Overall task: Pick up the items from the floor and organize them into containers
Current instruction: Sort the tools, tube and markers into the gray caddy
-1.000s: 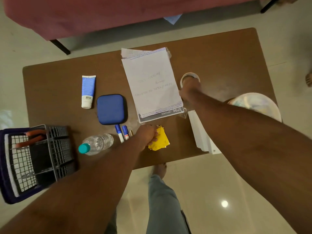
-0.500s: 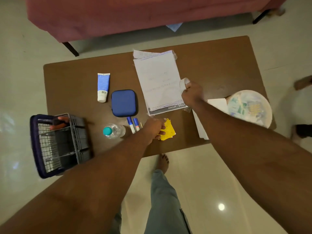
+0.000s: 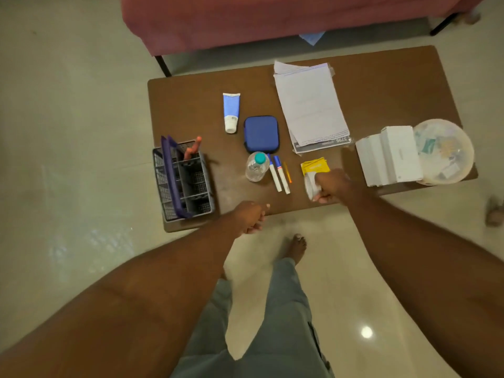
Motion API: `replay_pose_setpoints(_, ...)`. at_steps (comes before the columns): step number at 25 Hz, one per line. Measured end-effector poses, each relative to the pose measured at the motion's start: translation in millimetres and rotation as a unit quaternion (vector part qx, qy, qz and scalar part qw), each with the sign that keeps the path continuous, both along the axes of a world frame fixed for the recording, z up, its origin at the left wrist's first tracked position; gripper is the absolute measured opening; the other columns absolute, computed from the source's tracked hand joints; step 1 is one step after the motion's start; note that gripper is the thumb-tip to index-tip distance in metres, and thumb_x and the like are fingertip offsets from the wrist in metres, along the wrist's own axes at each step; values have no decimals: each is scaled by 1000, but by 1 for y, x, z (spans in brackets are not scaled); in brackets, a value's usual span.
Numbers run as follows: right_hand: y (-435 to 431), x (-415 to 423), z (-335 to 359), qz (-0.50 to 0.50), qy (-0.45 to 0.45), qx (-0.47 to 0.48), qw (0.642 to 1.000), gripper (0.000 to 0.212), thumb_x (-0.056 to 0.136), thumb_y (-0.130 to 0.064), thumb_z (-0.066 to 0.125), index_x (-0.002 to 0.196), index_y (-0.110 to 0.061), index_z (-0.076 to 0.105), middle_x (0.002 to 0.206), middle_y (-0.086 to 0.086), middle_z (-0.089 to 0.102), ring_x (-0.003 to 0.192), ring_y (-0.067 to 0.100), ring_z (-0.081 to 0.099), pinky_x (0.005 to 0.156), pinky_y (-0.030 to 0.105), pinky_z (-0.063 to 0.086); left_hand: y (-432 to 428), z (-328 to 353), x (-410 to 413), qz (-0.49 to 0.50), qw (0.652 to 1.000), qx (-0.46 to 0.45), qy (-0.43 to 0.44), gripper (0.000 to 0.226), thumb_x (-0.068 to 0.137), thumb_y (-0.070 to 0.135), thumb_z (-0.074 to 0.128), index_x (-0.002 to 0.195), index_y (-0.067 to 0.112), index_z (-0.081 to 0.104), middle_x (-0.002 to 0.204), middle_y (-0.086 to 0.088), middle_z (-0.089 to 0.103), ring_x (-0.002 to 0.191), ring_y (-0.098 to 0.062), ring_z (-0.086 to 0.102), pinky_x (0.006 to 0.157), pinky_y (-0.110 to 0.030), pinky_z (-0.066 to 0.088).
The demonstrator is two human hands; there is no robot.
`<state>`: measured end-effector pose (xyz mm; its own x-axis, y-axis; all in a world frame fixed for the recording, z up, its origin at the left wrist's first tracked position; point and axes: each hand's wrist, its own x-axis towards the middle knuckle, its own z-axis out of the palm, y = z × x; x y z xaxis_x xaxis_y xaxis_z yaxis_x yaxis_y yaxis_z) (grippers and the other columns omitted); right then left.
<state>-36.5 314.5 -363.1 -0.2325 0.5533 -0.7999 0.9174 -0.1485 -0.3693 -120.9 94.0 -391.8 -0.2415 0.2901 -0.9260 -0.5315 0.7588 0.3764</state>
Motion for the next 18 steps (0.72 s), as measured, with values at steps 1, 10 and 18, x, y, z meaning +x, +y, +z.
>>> replay_pose_setpoints(1,-17,1,1,-5,-3,-27,1000,14,83,-8,52,92,-5,62,75,13,67,61,26,67,62,33,56,-18,0,1,-6,1000,-1,-5,21,97,35,61,86,17,56,85,-3,58,57,-15,56,53,-22,36)
replay_pose_setpoints(10,-128,-73,8,79,20,-167,983,9,93,-11,49,98,-8,55,75,7,61,62,20,67,61,31,54,-122,10,-37,24,1000,-15,1,22,98,36,57,93,15,60,94,-3,65,72,-18,64,65,-27,46)
replay_pose_setpoints(18,-189,-151,8,22,136,-211,968,18,98,-20,46,94,-10,60,67,4,65,55,12,63,56,25,52,-180,7,-70,61,998,-30,-9,33,97,31,55,124,12,62,93,-2,61,72,-18,62,63,-26,43)
